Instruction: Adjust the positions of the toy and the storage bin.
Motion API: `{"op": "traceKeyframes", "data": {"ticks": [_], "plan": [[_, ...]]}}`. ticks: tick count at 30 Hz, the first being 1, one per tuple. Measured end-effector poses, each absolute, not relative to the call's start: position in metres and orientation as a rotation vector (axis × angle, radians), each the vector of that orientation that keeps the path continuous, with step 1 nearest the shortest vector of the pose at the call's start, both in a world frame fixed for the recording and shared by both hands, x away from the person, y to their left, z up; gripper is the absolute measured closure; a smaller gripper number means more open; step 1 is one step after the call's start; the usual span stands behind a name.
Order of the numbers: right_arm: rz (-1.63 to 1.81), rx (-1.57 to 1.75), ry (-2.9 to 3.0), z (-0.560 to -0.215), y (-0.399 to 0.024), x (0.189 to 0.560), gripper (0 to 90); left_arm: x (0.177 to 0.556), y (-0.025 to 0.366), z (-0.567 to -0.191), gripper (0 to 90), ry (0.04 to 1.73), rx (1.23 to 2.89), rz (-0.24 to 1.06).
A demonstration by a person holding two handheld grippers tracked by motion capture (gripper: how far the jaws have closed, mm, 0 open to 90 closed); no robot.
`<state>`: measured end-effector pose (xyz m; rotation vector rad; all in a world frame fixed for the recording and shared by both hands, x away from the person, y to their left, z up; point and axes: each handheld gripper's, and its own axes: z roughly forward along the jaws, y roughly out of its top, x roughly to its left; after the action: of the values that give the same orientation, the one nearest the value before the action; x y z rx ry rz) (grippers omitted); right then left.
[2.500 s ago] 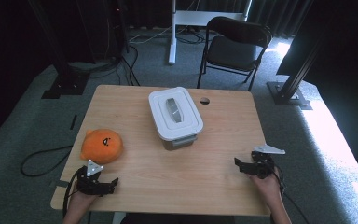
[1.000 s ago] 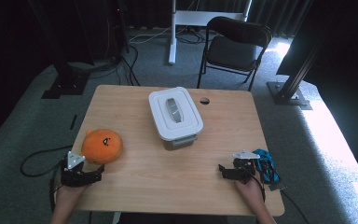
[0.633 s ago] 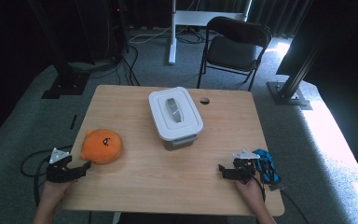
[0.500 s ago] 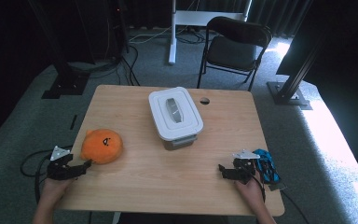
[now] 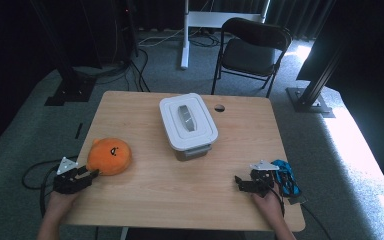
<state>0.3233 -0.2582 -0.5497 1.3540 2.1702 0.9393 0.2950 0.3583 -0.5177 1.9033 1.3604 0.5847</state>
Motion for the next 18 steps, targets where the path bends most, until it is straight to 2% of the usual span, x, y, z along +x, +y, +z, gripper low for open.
{"op": "traceKeyframes", "data": {"ticks": [5, 8, 18], "plan": [[0.939, 1.354, 2.169, -0.55, -0.258, 0.323, 13.6, 0.29, 0.35, -0.515, 72.4, 1.384, 1.904, 0.609], [0.939, 1.354, 2.169, -0.55, -0.258, 0.323, 13.6, 0.286, 0.343, -0.514, 78.3, 1.391, 1.91, 0.607], [0.939, 1.354, 2.169, -0.55, -0.258, 0.323, 13.6, 0.276, 0.316, -0.514, 80.8, 1.394, 1.923, 0.56]]}}
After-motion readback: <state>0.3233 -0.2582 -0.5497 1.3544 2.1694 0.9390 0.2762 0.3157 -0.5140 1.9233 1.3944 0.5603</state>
